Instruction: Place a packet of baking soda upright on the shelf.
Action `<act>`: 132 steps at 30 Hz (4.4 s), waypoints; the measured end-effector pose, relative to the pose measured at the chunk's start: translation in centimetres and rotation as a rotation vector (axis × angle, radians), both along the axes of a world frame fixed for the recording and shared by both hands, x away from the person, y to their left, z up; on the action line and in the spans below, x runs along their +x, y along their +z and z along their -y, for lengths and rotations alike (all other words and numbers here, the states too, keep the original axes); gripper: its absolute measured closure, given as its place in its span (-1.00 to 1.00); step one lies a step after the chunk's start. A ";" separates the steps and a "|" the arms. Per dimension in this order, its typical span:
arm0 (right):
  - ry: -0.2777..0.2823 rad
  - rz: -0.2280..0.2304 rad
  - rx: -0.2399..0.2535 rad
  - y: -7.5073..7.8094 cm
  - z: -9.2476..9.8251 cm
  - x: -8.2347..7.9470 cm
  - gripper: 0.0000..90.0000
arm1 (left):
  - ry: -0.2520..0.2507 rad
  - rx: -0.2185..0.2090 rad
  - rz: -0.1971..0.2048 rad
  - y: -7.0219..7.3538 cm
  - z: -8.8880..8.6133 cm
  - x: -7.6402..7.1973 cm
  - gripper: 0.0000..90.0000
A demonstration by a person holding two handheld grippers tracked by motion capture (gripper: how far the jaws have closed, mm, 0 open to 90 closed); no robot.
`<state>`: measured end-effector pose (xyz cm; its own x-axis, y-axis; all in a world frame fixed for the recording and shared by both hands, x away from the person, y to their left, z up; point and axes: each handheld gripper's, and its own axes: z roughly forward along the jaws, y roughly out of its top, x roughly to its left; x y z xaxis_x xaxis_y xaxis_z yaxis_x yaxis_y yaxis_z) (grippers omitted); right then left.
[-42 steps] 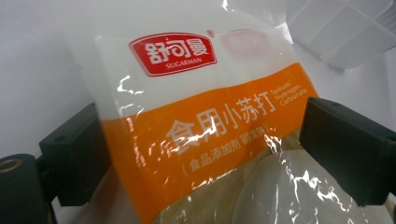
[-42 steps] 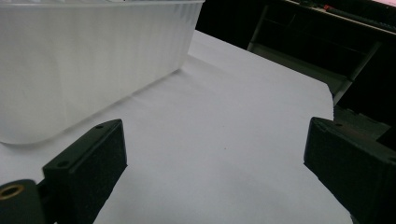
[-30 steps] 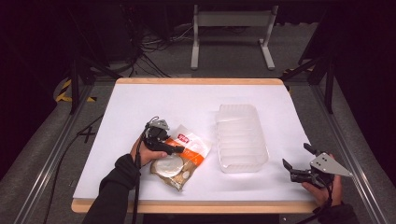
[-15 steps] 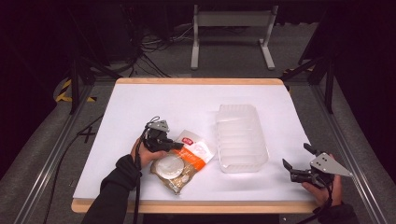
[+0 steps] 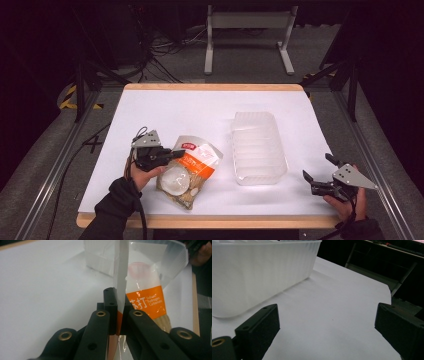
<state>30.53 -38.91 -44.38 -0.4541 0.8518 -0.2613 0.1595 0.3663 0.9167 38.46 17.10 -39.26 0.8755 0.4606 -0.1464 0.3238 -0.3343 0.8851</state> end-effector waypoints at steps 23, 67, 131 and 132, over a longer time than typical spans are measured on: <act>-0.001 0.002 0.003 0.0 0.0 0.0 -0.86 | 0.022 -0.114 0.186 4.9 -0.1 -3.8 1.00; 0.001 0.005 0.009 0.0 0.1 0.0 -0.87 | -0.184 -0.313 0.174 6.8 20.1 1.3 1.00; -0.005 0.017 0.015 0.0 0.1 -0.2 -0.87 | -0.240 -0.140 0.170 0.5 18.1 0.1 0.99; -0.005 0.020 0.013 0.0 0.1 -0.2 -0.87 | -0.240 -0.140 0.170 0.5 18.1 0.1 0.99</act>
<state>30.37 -39.04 -44.38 -0.4451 0.8572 -0.2589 0.1432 0.3536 0.9244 38.54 -1.04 -38.77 0.9740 0.2237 -0.0358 0.0937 -0.2539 0.9627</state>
